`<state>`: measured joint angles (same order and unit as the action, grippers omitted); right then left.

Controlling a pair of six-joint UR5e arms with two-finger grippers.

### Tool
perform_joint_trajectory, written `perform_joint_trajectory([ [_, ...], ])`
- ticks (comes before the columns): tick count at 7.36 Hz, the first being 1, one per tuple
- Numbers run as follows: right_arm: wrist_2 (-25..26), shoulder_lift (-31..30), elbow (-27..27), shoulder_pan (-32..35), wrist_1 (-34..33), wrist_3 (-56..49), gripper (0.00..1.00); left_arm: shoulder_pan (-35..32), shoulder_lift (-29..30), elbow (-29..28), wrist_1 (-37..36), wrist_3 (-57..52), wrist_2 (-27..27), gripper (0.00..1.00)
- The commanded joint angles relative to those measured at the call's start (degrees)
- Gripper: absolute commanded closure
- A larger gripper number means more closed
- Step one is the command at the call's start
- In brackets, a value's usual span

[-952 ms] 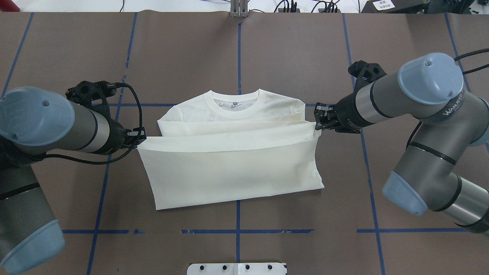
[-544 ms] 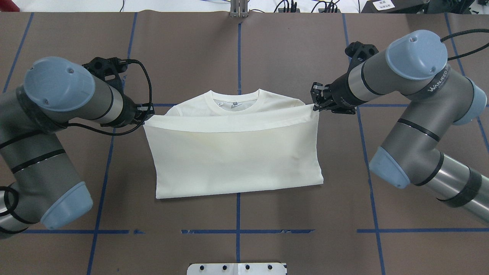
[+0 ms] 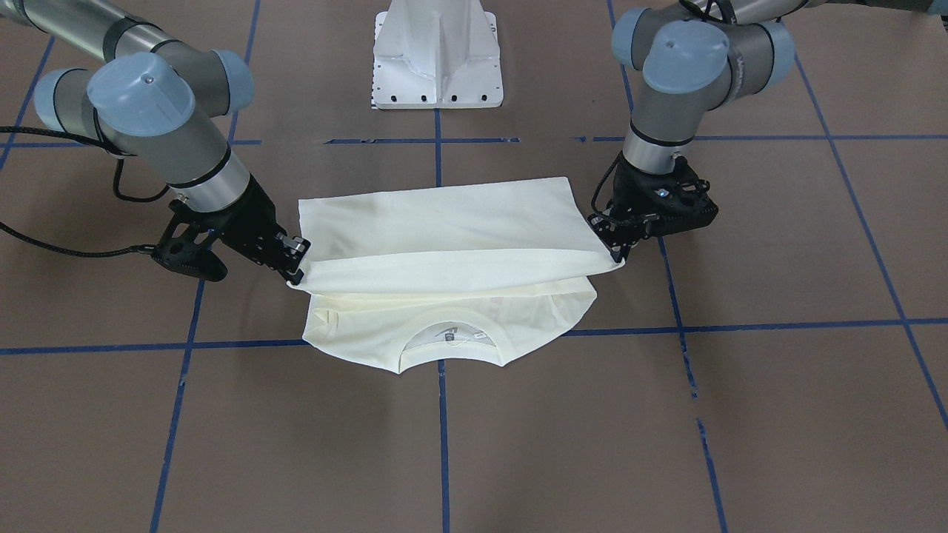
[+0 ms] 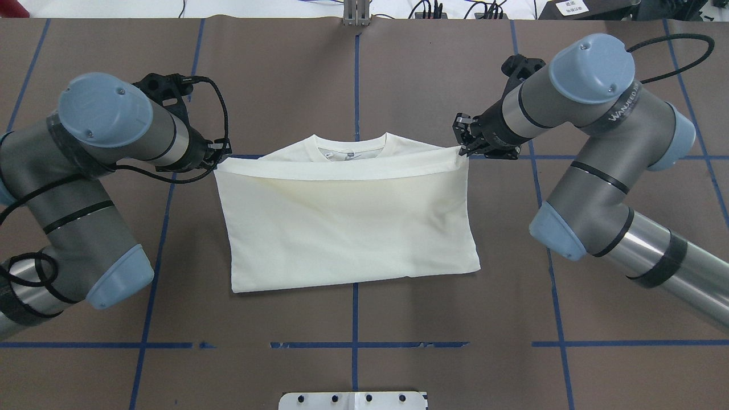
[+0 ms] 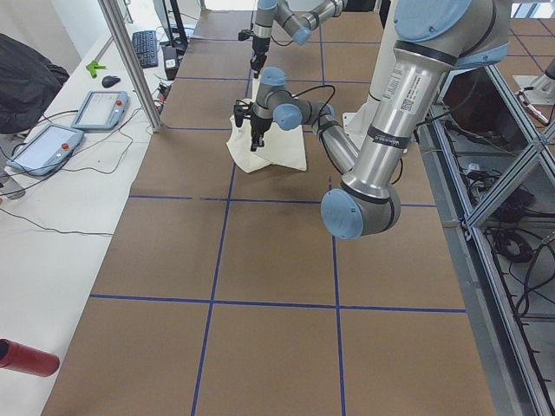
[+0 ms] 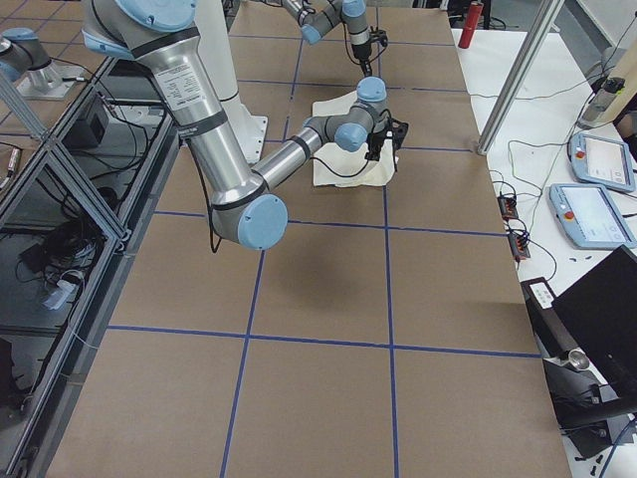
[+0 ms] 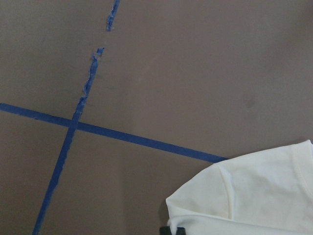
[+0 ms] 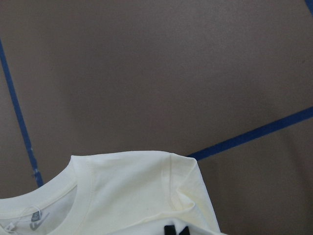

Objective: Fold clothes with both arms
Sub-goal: 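Lay the hem at the collar, open both grippers and raise them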

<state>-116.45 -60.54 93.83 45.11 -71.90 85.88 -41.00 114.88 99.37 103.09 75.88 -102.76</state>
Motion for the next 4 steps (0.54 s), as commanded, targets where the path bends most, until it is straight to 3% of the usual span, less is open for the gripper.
perform_joint_trajectory([
  [1, 0.00, 0.69, -2.68, 0.24, 2.27, 0.07, 1.00, 0.04, 1.57, -3.83, 3.17, 0.41, 0.01, 1.00],
  [4, 0.00, 3.14, -8.48, 0.33, 5.80, 0.16, 1.00, 0.13, 3.60, -5.59, 3.08, 0.76, 0.01, 1.00],
])
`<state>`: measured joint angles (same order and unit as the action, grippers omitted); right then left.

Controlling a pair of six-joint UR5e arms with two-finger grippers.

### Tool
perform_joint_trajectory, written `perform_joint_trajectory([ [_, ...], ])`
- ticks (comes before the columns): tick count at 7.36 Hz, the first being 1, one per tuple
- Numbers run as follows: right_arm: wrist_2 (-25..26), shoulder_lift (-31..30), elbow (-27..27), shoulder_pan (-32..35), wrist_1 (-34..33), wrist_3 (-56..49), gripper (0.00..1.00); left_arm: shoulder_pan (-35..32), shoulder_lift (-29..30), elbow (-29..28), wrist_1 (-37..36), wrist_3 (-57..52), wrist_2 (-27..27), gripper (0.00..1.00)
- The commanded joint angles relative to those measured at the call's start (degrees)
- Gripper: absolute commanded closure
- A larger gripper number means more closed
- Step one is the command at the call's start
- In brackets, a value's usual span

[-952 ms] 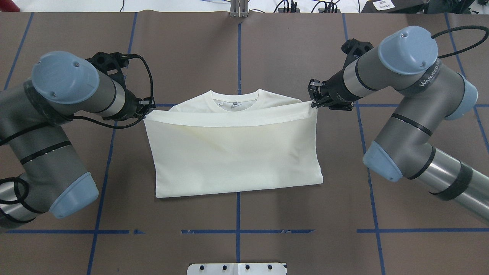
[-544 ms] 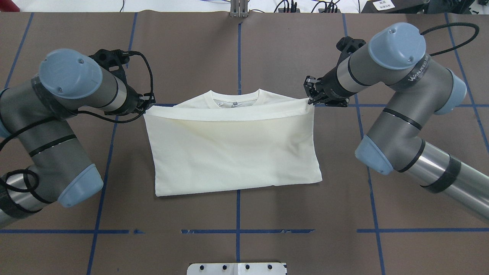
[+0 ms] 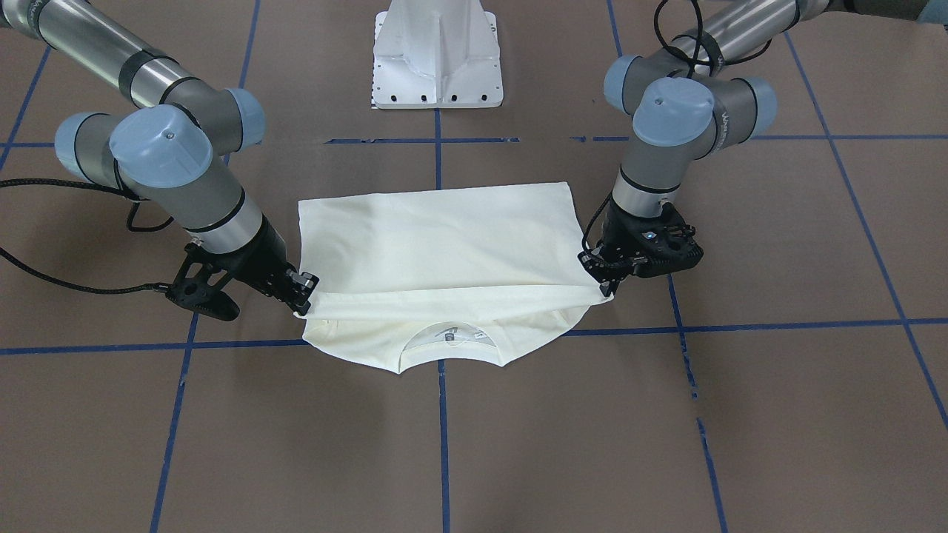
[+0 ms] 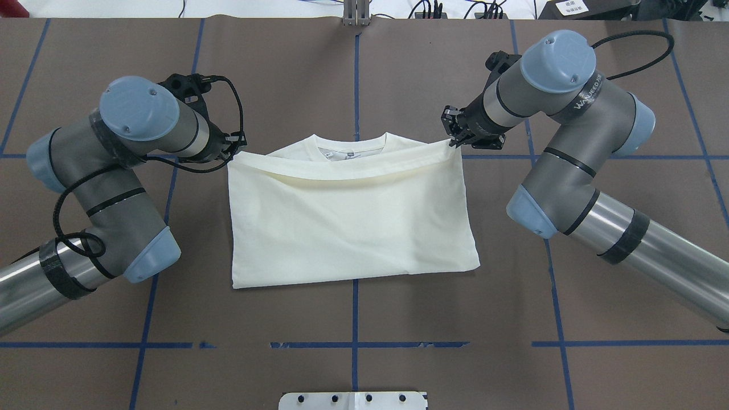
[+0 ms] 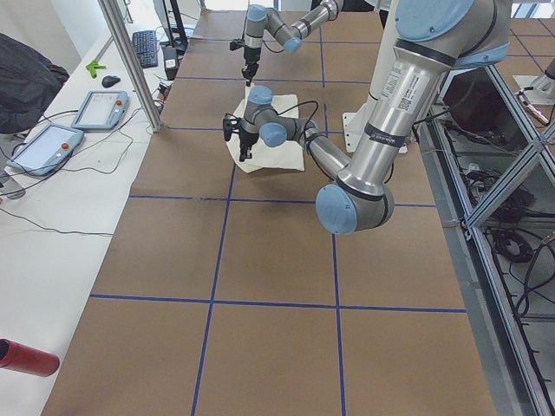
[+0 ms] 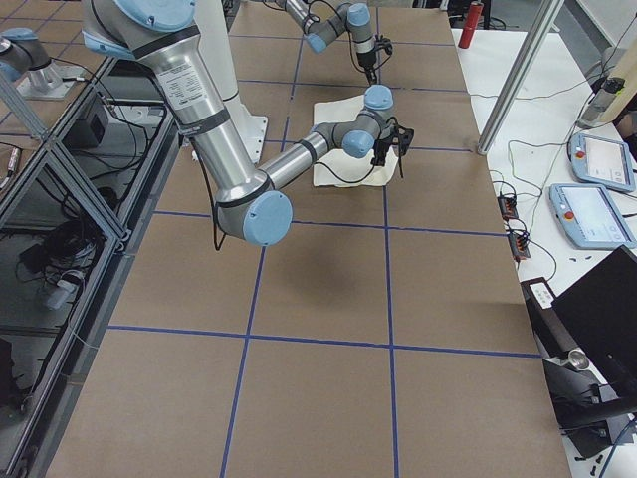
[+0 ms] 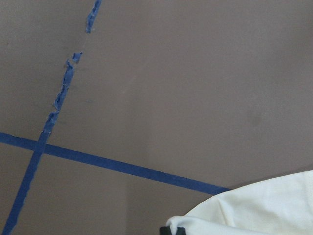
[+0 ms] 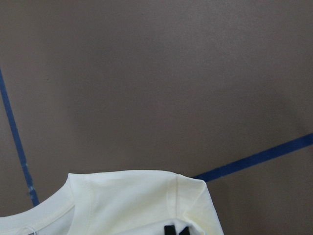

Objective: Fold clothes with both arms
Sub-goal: 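Lay the hem at the collar, open both grippers and raise them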

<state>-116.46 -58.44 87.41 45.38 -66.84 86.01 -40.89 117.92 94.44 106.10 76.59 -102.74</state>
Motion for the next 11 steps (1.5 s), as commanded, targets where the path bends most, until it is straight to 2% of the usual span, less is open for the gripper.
perform_joint_trajectory([
  [1, 0.00, 1.05, -2.25, -0.03, 0.75, -0.05, 1.00, 0.02, 0.56, -0.75, 0.07, -0.03, 0.00, 1.00],
  [3, 0.00, 0.96, -2.68, 0.06, 0.75, -0.06, 1.00, 0.02, 0.47, -0.75, 0.07, -0.12, 0.00, 1.00],
  [4, 0.09, 1.05, -2.86, -0.03, 0.75, -0.06, 0.26, 0.02, 0.56, -0.75, 0.07, -0.21, 0.00, 0.79],
  [5, 0.09, 0.79, -2.78, -0.03, 1.62, -0.06, 0.00, 0.02, 0.56, -0.75, 0.07, -0.64, 0.09, 0.16],
  [6, 0.00, 0.61, -2.78, 0.06, 2.24, -1.10, 0.00, -0.06, 0.47, -0.40, -0.19, -0.74, 0.26, 0.00],
  [8, -0.96, -0.70, -0.60, -0.47, 2.51, -2.34, 0.00, -1.03, -0.23, 2.39, -0.54, -0.74, 0.26, 0.00],
  [9, -0.36, -3.32, 2.38, -2.73, 2.51, -1.64, 0.00, -1.21, -1.28, 4.94, -1.07, -0.74, 0.09, 0.00],
  [11, 4.45, -12.79, 13.60, -10.54, 2.16, -0.85, 0.00, -1.21, -2.08, 9.51, -4.30, -0.65, 0.00, 0.00],
])
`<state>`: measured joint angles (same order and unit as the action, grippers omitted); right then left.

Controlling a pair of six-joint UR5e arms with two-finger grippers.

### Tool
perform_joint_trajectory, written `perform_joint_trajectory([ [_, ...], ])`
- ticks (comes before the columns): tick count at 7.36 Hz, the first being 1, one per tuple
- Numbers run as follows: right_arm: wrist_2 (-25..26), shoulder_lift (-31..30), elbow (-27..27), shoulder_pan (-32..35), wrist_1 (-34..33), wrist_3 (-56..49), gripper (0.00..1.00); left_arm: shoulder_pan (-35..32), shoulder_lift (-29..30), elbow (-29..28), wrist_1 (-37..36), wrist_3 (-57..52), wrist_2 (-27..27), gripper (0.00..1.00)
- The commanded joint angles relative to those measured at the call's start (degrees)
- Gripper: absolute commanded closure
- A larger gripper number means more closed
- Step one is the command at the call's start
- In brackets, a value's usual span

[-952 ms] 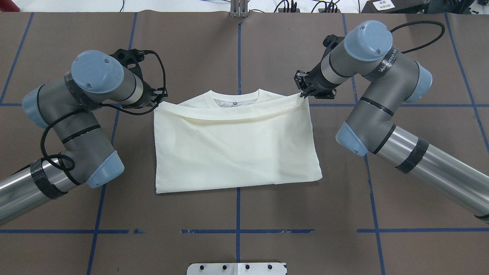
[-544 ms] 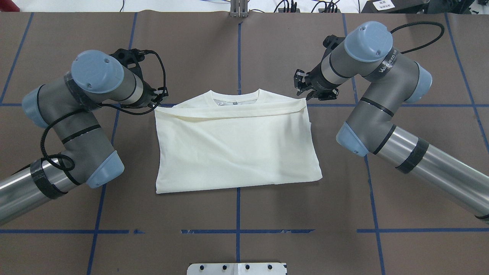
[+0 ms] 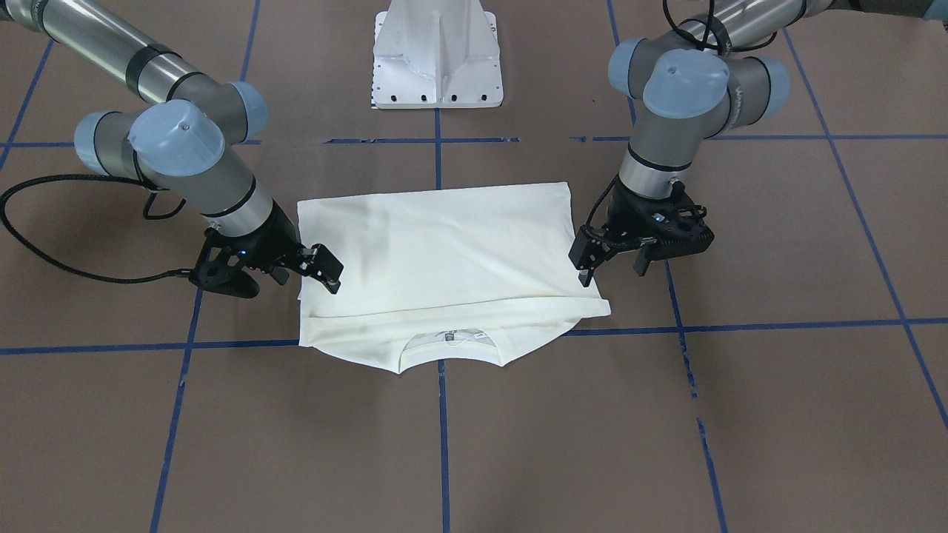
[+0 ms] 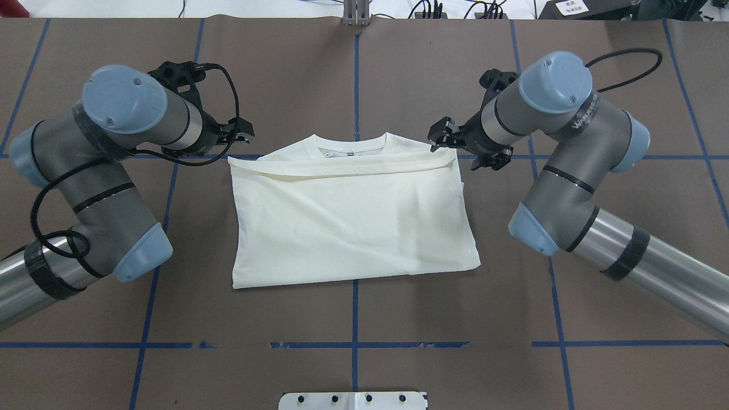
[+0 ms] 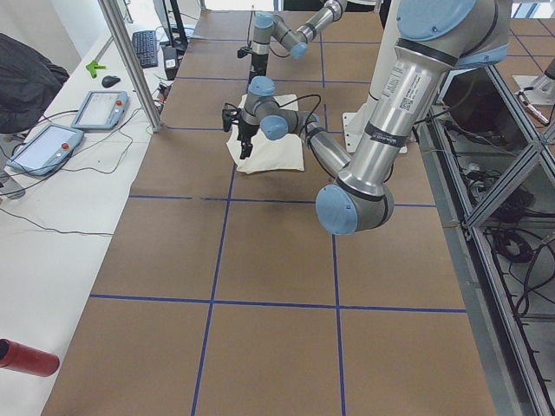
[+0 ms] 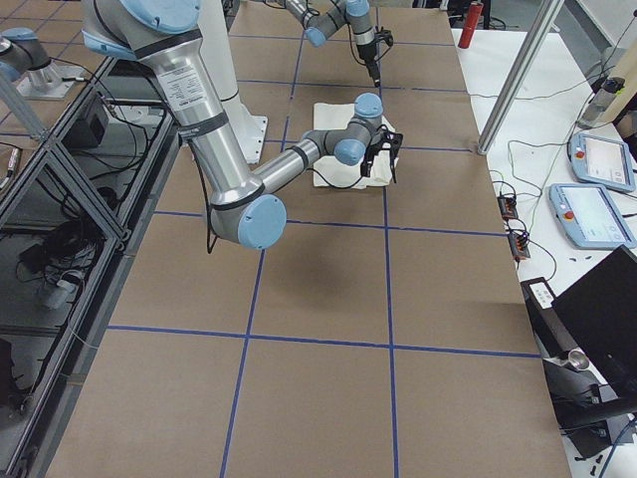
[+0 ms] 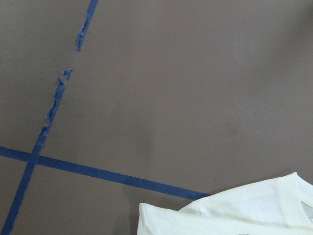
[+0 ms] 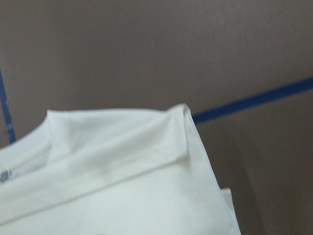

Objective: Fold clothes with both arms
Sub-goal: 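Lay the hem at the collar, open both grippers and raise them, then lower the right gripper to the folded shirt's side edge and grasp it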

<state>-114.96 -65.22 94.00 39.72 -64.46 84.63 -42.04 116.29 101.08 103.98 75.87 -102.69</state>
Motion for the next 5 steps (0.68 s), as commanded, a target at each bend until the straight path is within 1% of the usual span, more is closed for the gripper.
perform_joint_trajectory([
  [1, 3.51, -10.24, 11.07, -7.18, -0.23, 0.62, 0.00, 0.03, -0.45, 5.94, -5.43, -0.02, -0.06, 0.00],
  [2, 3.60, -13.85, 14.51, -8.85, -0.41, 0.62, 0.00, 0.12, -0.45, 7.36, -6.85, -0.02, -0.06, 0.00],
  [3, 4.21, -15.27, 14.72, -10.35, -0.41, 0.62, 0.00, 0.29, -0.45, 7.37, -6.87, -0.02, -0.06, 0.00],
  [4, 5.87, -15.12, 14.37, -11.67, -0.76, 0.54, 0.00, 0.29, -0.45, 7.37, -6.87, -0.02, 0.03, 0.00],
  [5, 6.24, -14.59, 13.24, -12.46, -0.76, 0.54, 0.00, 0.29, -0.45, 7.37, -6.78, -0.02, 0.03, 0.00],
])
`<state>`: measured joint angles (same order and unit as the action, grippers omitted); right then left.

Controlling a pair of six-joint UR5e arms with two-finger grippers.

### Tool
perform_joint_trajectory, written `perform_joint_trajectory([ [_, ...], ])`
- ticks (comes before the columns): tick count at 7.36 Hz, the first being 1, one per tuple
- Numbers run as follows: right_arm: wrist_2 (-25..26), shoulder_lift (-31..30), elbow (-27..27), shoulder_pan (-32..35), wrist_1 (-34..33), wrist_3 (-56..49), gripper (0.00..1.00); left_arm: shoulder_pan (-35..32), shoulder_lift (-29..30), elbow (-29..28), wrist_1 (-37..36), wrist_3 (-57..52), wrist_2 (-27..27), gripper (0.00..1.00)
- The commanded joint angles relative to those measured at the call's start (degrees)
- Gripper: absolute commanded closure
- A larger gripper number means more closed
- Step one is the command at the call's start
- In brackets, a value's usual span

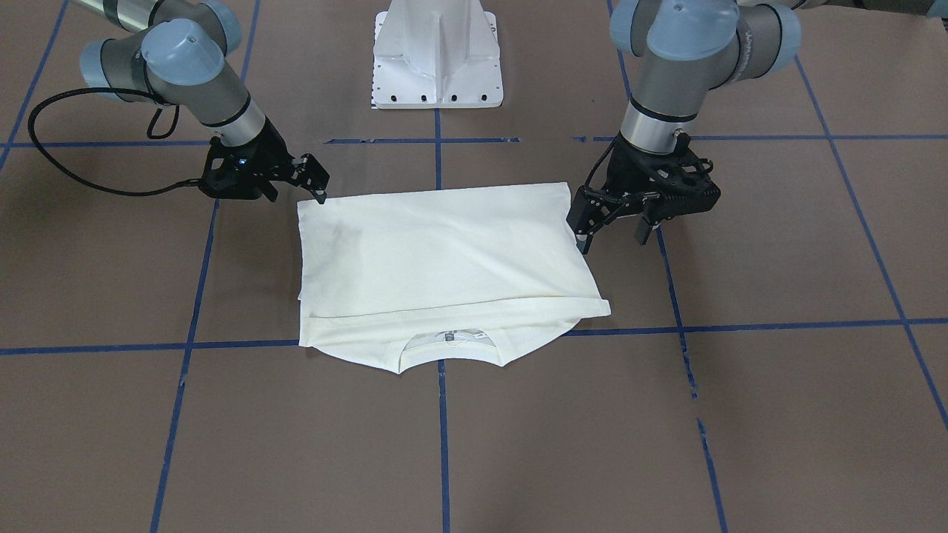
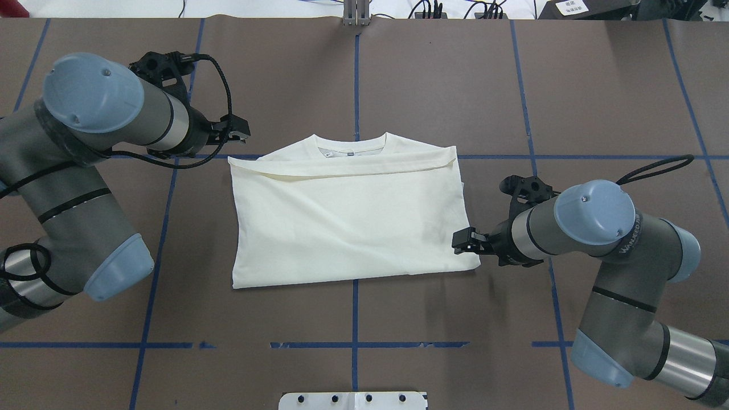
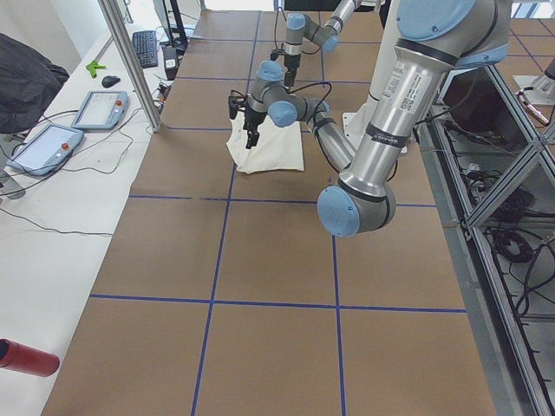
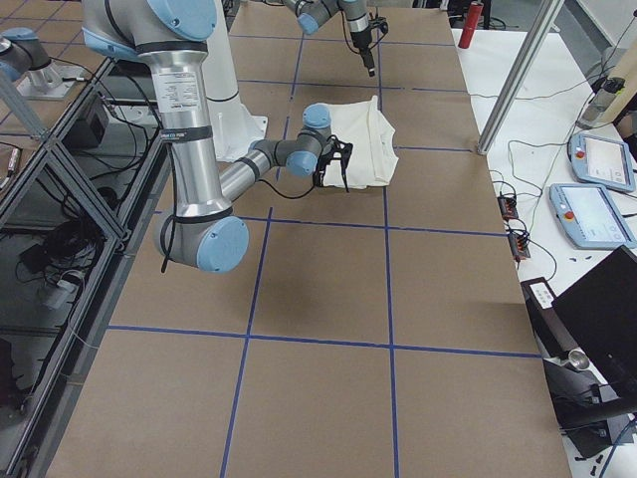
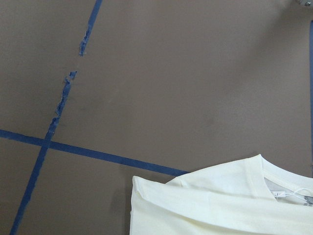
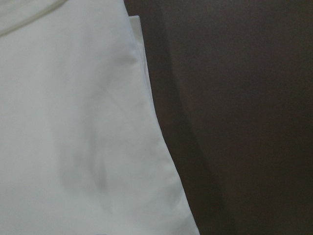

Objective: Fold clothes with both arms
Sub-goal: 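Lower the right gripper to the folded shirt's side edge and grasp it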

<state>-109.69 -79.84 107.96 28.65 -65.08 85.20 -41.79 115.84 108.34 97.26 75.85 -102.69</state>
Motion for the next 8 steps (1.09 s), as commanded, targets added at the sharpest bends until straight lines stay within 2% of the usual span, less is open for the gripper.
perform_joint_trajectory([
  [1, 1.15, 0.38, -1.34, -1.49, -0.14, -0.21, 0.00, 0.04, 0.00, 0.12, -0.06, 0.09, 0.03, 0.00],
  [4, 2.64, 0.56, -1.96, -1.58, -0.14, -0.91, 0.03, 0.04, -0.09, 0.03, -0.06, 0.00, 0.12, 0.00],
  [6, 2.64, 0.56, -2.49, -1.67, -0.05, -0.91, 0.19, 0.13, -1.14, 0.12, 0.21, -0.09, 0.21, 0.00],
  [7, 2.64, 0.82, -3.45, -1.76, 0.39, -0.91, 0.31, 0.13, -1.15, 0.12, 0.21, -0.09, 0.30, 0.00],
  [8, 2.64, 1.78, -3.98, -1.67, 0.31, -0.91, 0.59, 0.13, -1.15, 0.12, 0.21, -0.09, 0.30, 0.00],
])
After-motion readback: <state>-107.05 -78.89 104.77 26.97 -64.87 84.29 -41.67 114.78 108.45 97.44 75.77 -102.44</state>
